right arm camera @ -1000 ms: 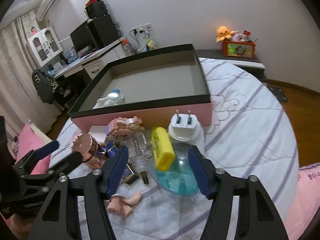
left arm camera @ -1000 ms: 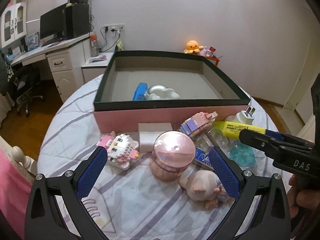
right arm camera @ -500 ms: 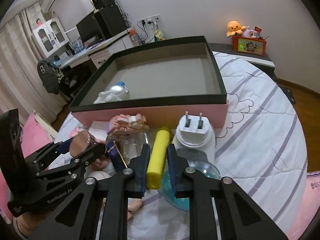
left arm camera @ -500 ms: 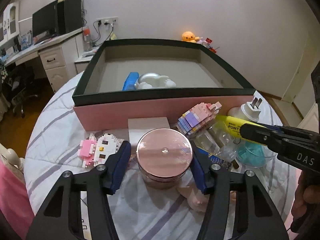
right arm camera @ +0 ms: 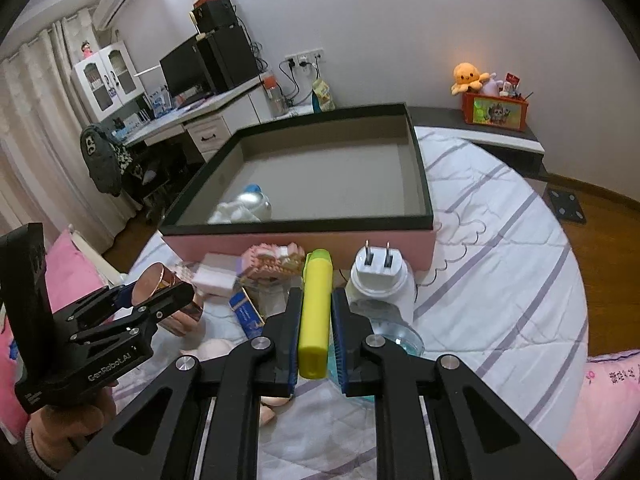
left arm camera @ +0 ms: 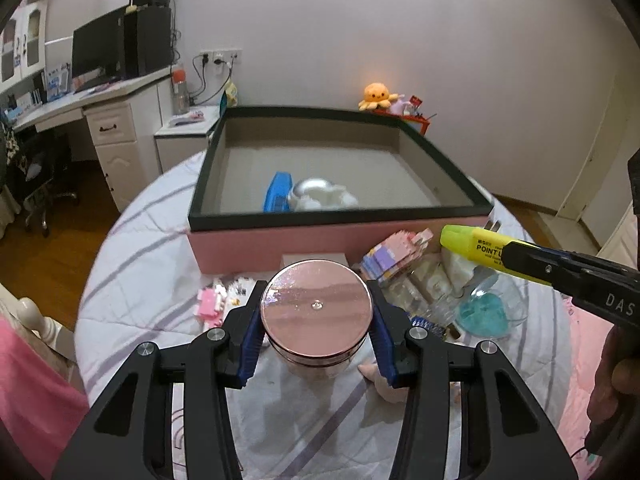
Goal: Organize rigid objects
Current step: 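Place the rose-gold jar and yellow highlighter into the box, opening both tools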
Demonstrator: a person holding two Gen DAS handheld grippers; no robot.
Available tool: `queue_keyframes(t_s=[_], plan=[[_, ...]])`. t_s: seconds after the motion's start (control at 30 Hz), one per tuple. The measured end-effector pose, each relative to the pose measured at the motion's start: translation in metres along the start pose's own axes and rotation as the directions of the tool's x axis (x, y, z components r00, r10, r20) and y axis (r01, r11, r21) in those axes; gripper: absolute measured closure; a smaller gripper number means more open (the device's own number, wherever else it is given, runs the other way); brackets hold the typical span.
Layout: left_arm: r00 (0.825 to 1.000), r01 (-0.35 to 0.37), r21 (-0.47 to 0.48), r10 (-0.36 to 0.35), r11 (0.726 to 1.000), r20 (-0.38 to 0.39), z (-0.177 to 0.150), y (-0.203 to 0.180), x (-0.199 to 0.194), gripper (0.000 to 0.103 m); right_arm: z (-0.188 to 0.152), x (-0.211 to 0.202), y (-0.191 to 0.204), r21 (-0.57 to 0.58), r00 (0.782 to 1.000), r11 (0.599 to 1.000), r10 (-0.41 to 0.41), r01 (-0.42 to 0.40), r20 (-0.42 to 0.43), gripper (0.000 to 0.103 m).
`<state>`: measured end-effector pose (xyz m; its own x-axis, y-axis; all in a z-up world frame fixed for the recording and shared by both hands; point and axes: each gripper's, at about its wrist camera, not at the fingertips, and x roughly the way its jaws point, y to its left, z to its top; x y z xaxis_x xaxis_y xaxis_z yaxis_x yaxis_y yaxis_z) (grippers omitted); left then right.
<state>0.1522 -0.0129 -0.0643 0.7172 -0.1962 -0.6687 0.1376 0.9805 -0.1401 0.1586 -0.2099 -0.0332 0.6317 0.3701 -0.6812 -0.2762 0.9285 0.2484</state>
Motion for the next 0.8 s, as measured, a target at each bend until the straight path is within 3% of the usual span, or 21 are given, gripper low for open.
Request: queue_keyframes(t_s=[0.43, 0.8], plan=[[0.99, -0.039, 0.029, 0.034, 0.999, 0.139, 0.076, 0.012, -0.014, 0.056, 0.067, 0.001, 0.005, -0.05, 0.993, 0.998, -0.017, 0.023, 0.12, 0.09], [0.991, -0.036, 0.013, 0.034, 0.999, 0.126, 0.117, 0.029, 0.032, 0.056, 0.1, 0.048, -0.004, -0.022, 0.994, 0.998, -0.057, 0.06, 0.094, 0.09]])
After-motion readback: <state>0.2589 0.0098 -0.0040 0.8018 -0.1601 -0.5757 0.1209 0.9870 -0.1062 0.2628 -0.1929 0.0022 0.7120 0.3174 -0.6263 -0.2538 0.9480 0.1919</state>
